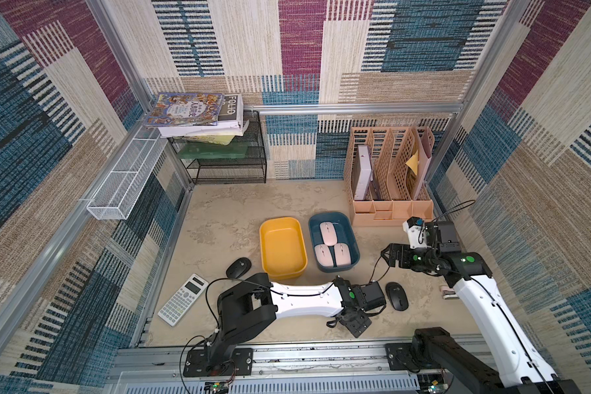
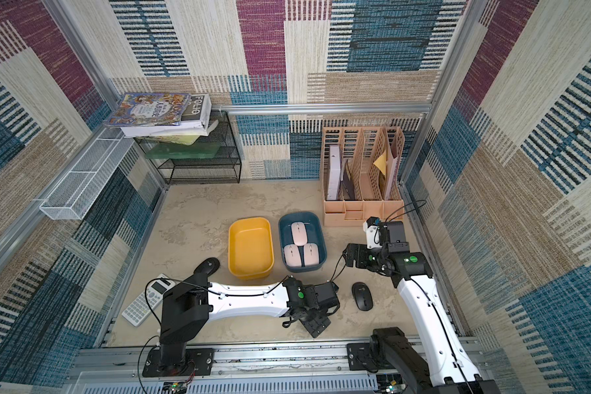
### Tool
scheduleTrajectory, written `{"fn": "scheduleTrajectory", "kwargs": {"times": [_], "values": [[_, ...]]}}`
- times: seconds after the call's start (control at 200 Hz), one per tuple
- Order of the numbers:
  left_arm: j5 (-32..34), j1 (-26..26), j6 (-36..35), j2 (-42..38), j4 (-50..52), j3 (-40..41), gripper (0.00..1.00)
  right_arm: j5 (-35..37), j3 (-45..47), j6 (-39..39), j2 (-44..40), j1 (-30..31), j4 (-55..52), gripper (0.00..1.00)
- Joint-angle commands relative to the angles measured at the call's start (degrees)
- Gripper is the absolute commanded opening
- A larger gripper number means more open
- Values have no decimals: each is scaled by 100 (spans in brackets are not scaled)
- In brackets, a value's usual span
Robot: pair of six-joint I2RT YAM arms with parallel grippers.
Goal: Place the mice by color into the storage box
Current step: Pick up the mouse from the center of the board.
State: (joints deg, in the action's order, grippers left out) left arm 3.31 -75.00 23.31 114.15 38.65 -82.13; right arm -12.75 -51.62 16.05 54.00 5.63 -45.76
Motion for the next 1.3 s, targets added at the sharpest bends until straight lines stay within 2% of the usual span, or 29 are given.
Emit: {"fn": "scheduleTrajectory", "kwargs": {"times": [0.0,0.07,0.376,0.556,0.706,0.846,0.962,1.067,1.162,1.292], "values": [[32,37,-102,126,71,-84,85,-110,-24,16,18,1,51,96],[14,50,-91,159,36,-75,83,-123,-49,14,31,5,49,96],[44,132,-157,148,43,-76,61,-106,-95,23,37,8,58,96],[221,185,-182,-245,27,128,56,-156,-94,56,35,1,108,96],[223,460,148,-942,5,495,54,-61,-196,134,35,8,114,96],[328,943,765,-1870,241,906,55,52,-289,269,-143,2,286,96],[290,1696,1321,-2783,411,1373,54,-84,-271,336,-145,0,392,96],[569,2288,1471,-3380,761,1549,54,-172,-210,422,-108,24,457,96],[793,2783,1344,-3480,1095,1506,54,-243,-101,473,-112,39,582,96],[1006,3300,1014,-2975,1446,1277,54,-360,-48,514,31,110,612,96]]}}
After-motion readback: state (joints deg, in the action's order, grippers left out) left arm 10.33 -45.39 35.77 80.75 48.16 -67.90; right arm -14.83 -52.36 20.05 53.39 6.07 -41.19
